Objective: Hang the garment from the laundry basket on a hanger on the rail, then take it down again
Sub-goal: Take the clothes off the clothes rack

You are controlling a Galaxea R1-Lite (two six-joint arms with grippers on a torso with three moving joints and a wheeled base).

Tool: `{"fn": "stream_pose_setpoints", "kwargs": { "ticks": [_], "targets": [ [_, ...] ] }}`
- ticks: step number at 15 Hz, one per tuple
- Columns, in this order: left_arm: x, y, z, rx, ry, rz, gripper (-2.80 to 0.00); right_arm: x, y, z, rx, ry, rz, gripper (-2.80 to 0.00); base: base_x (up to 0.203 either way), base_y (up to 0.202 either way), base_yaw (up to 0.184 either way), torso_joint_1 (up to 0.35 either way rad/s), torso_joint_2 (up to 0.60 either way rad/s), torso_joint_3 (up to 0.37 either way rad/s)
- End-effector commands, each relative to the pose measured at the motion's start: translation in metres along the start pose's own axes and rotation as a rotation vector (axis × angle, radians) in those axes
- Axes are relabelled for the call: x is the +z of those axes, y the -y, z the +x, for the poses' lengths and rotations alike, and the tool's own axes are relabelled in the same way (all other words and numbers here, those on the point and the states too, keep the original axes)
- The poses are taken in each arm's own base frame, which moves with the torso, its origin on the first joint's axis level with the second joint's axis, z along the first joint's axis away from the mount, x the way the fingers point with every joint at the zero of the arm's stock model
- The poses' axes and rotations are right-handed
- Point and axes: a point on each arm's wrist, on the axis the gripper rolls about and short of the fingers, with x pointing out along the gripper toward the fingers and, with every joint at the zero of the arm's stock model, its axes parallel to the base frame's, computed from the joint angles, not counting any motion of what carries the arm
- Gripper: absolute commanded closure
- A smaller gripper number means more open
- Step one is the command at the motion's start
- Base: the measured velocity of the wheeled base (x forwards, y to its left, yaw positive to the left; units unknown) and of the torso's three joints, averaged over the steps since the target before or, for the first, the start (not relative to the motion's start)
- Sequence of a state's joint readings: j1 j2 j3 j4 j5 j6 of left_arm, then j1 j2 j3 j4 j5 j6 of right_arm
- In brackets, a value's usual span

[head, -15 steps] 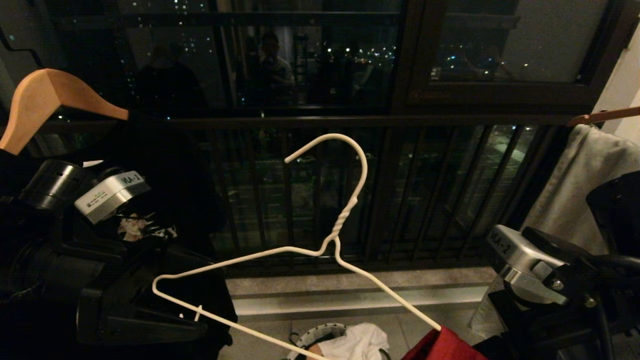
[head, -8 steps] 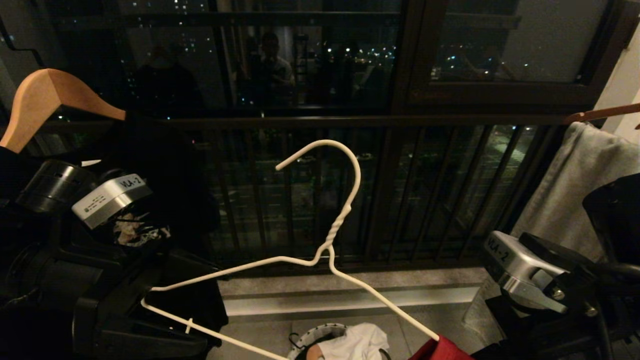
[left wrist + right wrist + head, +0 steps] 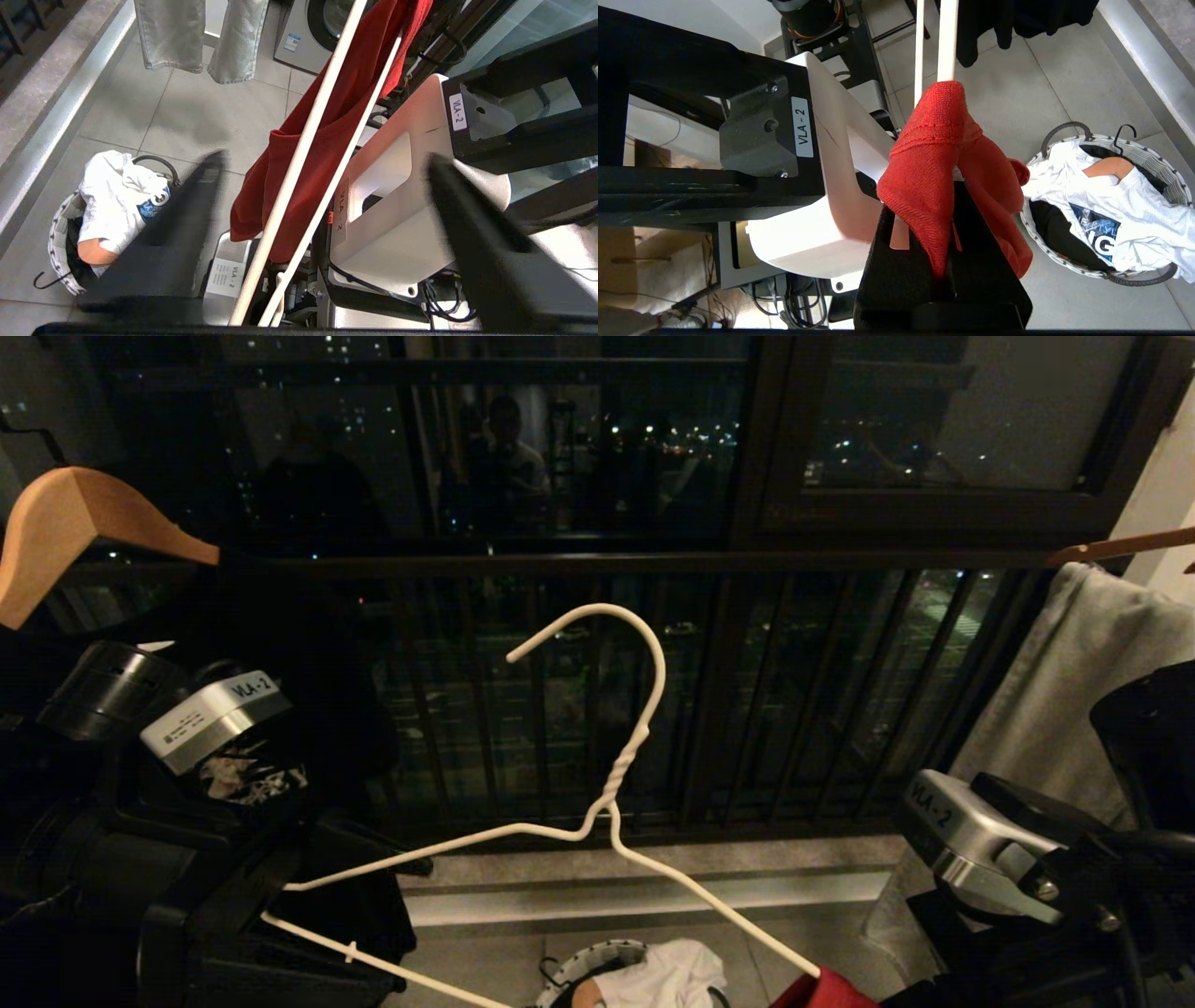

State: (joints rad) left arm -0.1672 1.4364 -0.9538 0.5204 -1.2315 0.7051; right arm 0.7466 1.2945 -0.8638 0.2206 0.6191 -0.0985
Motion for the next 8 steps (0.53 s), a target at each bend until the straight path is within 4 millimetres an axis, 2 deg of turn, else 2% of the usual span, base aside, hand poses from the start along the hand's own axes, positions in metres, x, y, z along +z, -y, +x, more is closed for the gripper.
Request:
{"fn": "stream_pose_setpoints", "kwargs": {
  "ticks": [1,8],
  "targets": [
    [-0.0009,0.0002,0.0005,-0.008,0.002,0.000,0.00,0.0000,-0.0004,-0.0003,0.004,0.001,-0.002,0.00,0.000,0.000,0.000,0.000,0.00,0.000],
    [-0.0023,0.0028,-0.0001,-0.008,0.005,0.010,0.00,0.0016,-0.0004,-0.0012,-0.003,0.010,-0.006,0.00,0.000,0.000,0.000,0.000,0.00,0.000]
  ]
}}
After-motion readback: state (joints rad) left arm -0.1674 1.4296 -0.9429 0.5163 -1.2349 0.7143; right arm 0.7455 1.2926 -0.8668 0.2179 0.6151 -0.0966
